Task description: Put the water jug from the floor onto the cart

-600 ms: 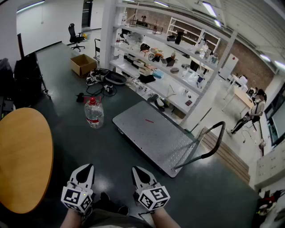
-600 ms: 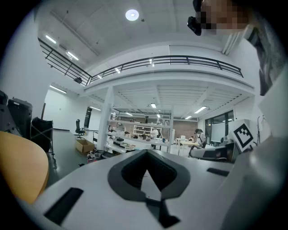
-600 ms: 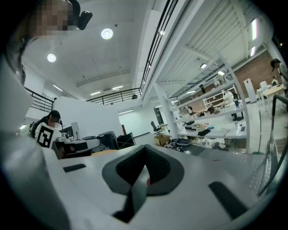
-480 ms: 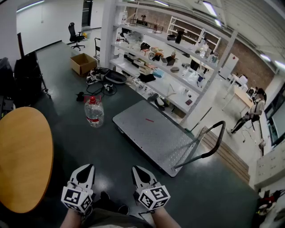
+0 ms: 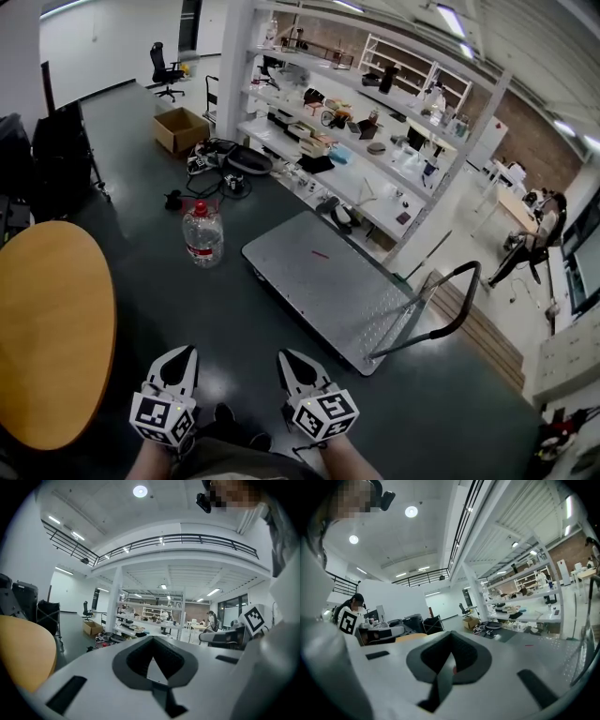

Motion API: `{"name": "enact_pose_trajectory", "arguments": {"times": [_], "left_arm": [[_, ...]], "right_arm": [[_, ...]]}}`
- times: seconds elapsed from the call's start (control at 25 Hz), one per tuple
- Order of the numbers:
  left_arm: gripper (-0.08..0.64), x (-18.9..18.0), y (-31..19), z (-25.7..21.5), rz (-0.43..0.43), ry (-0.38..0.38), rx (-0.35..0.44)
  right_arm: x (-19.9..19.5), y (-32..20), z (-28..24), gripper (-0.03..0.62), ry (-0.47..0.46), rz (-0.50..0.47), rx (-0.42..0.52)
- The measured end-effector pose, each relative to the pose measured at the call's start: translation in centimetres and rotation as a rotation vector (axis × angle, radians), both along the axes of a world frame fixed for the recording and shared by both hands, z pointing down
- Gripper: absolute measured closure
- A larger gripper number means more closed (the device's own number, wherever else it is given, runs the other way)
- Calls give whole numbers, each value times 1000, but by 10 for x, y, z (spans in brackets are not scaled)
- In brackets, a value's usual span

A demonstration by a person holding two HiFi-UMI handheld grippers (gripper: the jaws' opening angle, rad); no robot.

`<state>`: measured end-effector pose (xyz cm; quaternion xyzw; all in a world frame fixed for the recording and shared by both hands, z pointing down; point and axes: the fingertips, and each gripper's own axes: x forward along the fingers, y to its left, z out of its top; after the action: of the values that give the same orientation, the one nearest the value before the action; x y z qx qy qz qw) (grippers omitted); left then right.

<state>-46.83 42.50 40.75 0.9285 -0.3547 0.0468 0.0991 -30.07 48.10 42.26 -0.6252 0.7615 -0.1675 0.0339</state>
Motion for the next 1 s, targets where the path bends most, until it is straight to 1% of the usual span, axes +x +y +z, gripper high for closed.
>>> {"name": "enact_pose_trajectory", "arguments": {"times": [0.12,0.28,0.48,0.6,0.72,0.84,1.0], "left_arm": [[555,-6,-18,6,-6,12,-15],[555,-7,-44,9,-10,29,-32],[555,-9,-78,8,18,37,-23],[555,-14,-93,12,35,41,-32],[555,-20,-105,18,45,39,-42],[555,-25,-112,26,37,41,-61],[555,-29,-117,32,14,42,-78]], "right_arm": [[-5,-20,2,603,-4,2,-1],[-4,-47,-1,603,-28,31,9],[-6,-82,-1,603,-41,66,10],[-11,-97,5,603,-58,89,5],[-22,-105,13,603,-65,95,-18],[-29,-107,24,603,-61,84,-50],[-24,-116,33,603,-67,80,-77]]}}
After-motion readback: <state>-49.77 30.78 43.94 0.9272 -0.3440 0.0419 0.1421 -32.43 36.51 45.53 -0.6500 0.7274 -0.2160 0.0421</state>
